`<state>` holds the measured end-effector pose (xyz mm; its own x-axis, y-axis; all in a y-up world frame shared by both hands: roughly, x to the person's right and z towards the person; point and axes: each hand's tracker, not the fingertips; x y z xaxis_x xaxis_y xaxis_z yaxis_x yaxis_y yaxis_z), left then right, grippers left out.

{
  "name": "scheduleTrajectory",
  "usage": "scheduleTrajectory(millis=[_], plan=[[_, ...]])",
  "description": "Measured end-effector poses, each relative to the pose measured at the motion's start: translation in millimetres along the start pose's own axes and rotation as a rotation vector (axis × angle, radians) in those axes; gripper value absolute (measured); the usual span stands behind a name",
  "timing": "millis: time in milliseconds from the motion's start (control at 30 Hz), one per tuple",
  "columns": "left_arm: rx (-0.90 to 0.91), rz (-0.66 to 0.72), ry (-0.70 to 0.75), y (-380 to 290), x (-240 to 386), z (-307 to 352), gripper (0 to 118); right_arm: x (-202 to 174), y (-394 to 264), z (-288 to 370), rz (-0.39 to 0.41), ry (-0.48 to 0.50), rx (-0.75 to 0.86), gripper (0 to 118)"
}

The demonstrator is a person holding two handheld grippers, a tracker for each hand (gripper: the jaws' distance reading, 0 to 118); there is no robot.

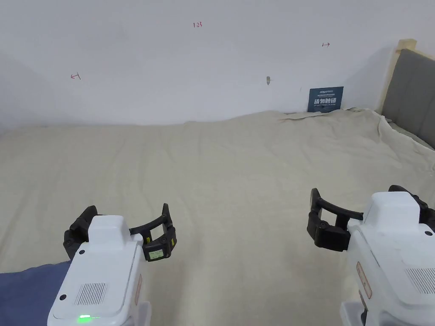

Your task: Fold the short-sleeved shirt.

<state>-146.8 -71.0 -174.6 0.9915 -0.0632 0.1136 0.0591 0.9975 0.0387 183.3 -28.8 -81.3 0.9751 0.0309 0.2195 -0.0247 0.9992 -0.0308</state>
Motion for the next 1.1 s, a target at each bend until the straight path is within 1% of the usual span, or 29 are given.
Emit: scheduleTrajectory(millis=[500, 667, 733, 800, 867, 900, 1033, 1100], plan=[[0.0, -0.001, 0.002, 0, -1, 1, 118, 0, 1, 1, -0.001, 0.0, 0.002, 112], [0.002, 0.005, 0.002, 2, -3, 2, 118, 0, 5, -1, -0.01, 0.0, -0.022, 112], [-0.001, 0.012, -0.001, 2, -3, 2, 118, -1, 8, -4, -0.016, -0.001, -0.068, 112], [0.0, 0.016, -0.004, 3, -4, 2, 118, -2, 11, -8, -0.04, -0.026, -0.123, 112], [0.0, 0.02, -0.004, 3, -5, 2, 118, -3, 14, -10, -0.071, -0.037, -0.201, 112], [-0.001, 0.024, -0.005, 4, -5, 2, 118, -3, 16, -12, -0.099, -0.046, -0.241, 112], [-0.002, 0.032, -0.008, 4, -6, 2, 118, -5, 23, -23, -0.167, -0.129, -0.487, 112], [-0.003, 0.031, -0.01, 5, -5, 1, 118, -3, 22, -29, -0.216, -0.147, -0.599, 112]])
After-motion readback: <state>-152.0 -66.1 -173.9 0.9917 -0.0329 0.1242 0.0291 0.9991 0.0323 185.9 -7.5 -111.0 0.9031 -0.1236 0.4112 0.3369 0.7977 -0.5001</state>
